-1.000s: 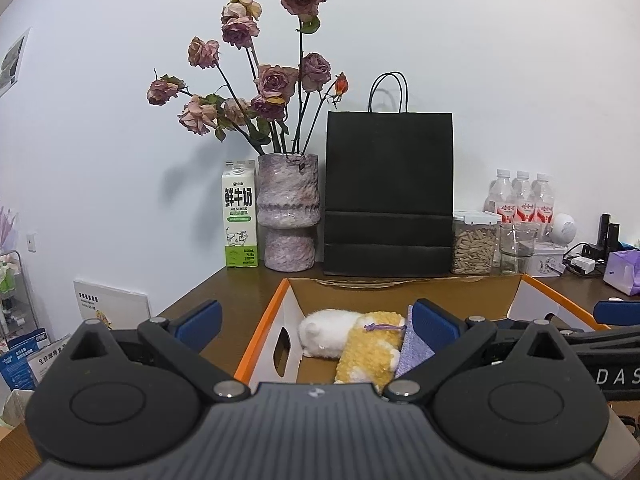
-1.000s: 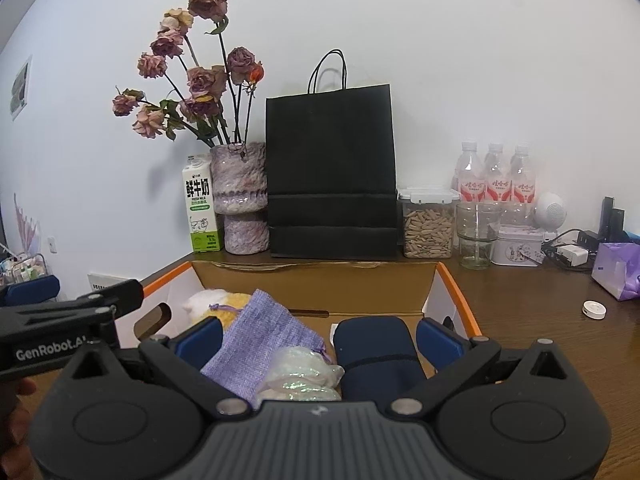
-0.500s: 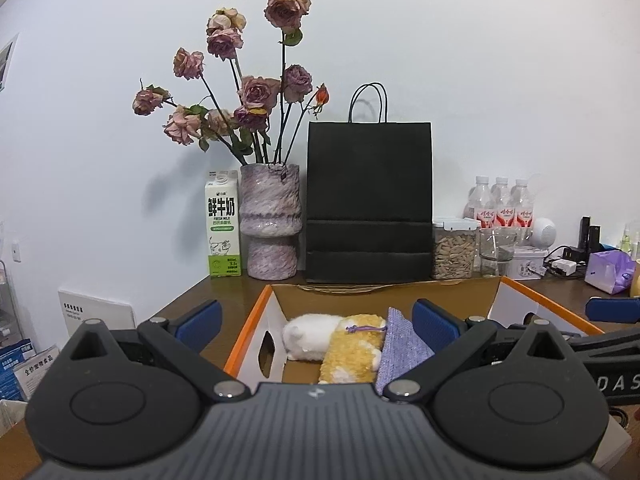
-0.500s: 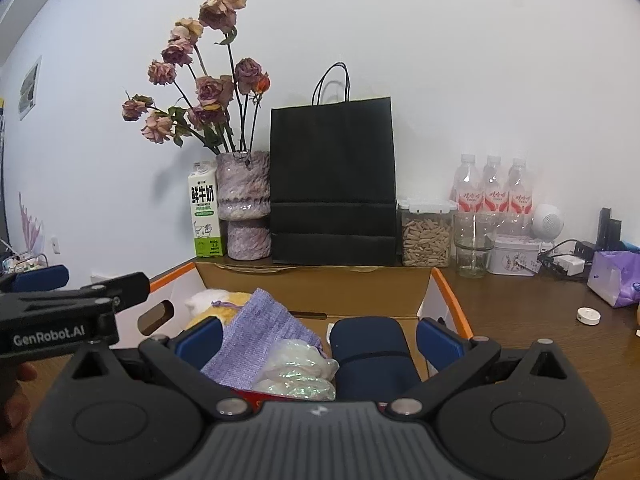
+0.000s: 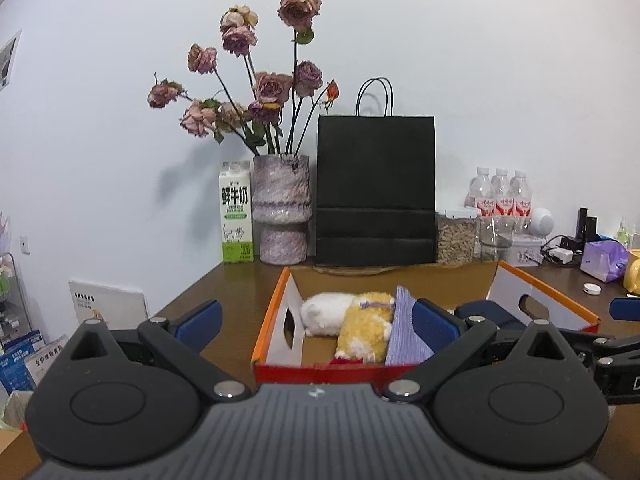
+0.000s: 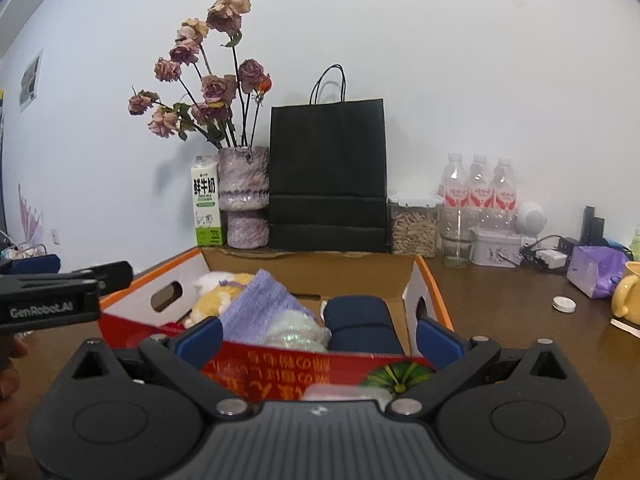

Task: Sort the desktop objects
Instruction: 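Withdraw both tools from the box toward the loose items, then grasp the frosted plastic box with the right tool while the left tool grasps a white cap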

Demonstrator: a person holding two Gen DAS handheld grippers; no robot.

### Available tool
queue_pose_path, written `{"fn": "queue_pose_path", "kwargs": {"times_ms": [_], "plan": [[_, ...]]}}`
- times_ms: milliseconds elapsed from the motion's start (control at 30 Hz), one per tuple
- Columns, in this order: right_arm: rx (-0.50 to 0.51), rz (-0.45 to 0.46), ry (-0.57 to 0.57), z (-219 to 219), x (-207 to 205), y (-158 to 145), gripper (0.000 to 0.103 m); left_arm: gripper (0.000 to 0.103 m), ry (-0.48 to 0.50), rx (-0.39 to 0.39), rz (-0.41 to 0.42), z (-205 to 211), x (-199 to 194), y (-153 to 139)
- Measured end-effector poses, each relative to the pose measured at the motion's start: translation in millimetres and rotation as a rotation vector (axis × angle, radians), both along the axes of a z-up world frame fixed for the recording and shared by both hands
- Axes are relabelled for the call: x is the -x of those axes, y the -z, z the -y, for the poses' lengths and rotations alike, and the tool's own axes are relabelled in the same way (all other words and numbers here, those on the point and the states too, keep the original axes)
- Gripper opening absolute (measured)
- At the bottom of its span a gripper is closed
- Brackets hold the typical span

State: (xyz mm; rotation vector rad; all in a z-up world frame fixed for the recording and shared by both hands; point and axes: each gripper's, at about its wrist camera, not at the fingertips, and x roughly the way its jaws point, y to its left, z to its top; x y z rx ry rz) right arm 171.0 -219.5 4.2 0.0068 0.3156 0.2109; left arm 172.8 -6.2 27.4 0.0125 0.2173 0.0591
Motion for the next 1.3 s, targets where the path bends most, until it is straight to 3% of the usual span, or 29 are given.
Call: {"fn": "queue_pose_path", "kwargs": {"times_ms": [667,1300], "plan": [[0.045,-0.173,0.041,23.5,41.1,31.8,0.103,0.103,-0.024,-0.018,-0.162,-40.2,36.8,25.0],[0.068,-0.233,0.031,18.6,28.5,43.3,0.102,0.102,0.044,-0.072,-0.258,-43.0,13.3,41.5]]}}
